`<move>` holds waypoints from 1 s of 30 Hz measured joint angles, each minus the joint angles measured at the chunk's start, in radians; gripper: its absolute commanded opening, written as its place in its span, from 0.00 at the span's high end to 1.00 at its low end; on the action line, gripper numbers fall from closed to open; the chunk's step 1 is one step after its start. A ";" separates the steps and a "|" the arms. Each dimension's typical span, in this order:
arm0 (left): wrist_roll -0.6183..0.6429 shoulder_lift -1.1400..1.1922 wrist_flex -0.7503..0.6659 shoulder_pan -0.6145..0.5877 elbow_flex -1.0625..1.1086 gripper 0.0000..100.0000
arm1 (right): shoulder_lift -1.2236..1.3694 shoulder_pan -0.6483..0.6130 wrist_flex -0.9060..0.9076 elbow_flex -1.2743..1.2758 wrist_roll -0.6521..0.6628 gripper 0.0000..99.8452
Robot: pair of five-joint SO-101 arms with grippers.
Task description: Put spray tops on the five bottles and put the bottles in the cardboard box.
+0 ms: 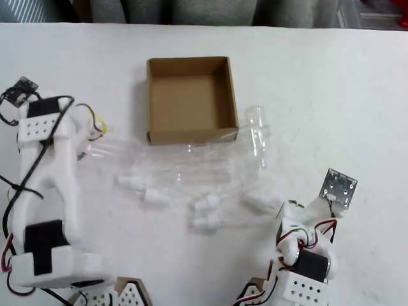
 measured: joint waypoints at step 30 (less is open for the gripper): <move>0.061 0.213 -0.236 0.014 0.083 0.72 | 0.000 0.000 0.009 0.000 0.000 0.98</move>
